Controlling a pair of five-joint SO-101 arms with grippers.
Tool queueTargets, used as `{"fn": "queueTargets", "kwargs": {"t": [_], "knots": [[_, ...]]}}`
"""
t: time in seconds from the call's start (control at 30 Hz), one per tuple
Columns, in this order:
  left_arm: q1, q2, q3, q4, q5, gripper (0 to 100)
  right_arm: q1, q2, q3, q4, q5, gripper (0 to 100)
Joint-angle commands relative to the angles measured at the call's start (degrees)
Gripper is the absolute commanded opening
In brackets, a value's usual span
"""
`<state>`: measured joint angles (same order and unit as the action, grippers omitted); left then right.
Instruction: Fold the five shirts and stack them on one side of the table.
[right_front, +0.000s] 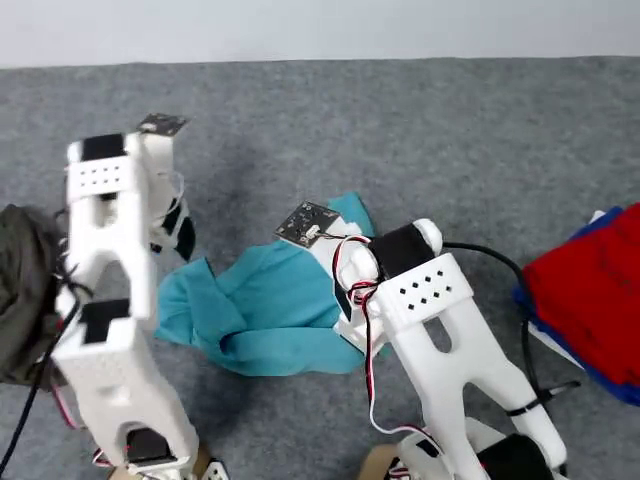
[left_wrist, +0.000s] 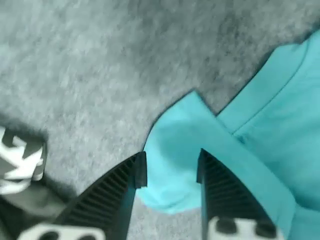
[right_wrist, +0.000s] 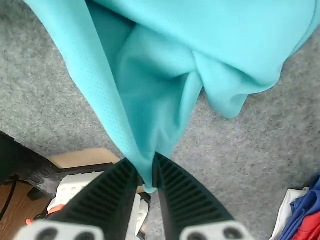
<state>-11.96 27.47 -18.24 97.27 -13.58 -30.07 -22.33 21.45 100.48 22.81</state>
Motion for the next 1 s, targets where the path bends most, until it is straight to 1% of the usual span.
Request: {"fn": "queueTargets", "kwargs": {"t": [0.0, 0.17, 0.33, 0.67, 0.93, 0.97], "knots": [[3.1, 5.5, -8.2, 1.5, -0.6, 18, 0.5, -2.0, -0.4, 0.3, -0.3, 1.0], [5.1, 14.2, -14.9, 2.3, -0.6, 18, 0.7, -2.2, -0.4, 0.7, -0.2, 1.0], [3.9, 20.5, -18.9, 2.3, -0.6, 18, 0.7, -2.3, -0.4, 0.8, -0.2, 1.0], [3.3, 27.4, -20.4, 2.1, -0.7, 18, 0.7, -2.3, -0.4, 0.6, -0.2, 1.0], [3.9, 30.1, -21.0, 3.2, -0.7, 1, 0.7, -2.3, -0.6, 0.9, -0.4, 1.0], [3.8, 30.1, -20.9, 3.2, -0.7, 0, 0.7, -2.4, -0.6, 0.9, -0.4, 1.0]]}}
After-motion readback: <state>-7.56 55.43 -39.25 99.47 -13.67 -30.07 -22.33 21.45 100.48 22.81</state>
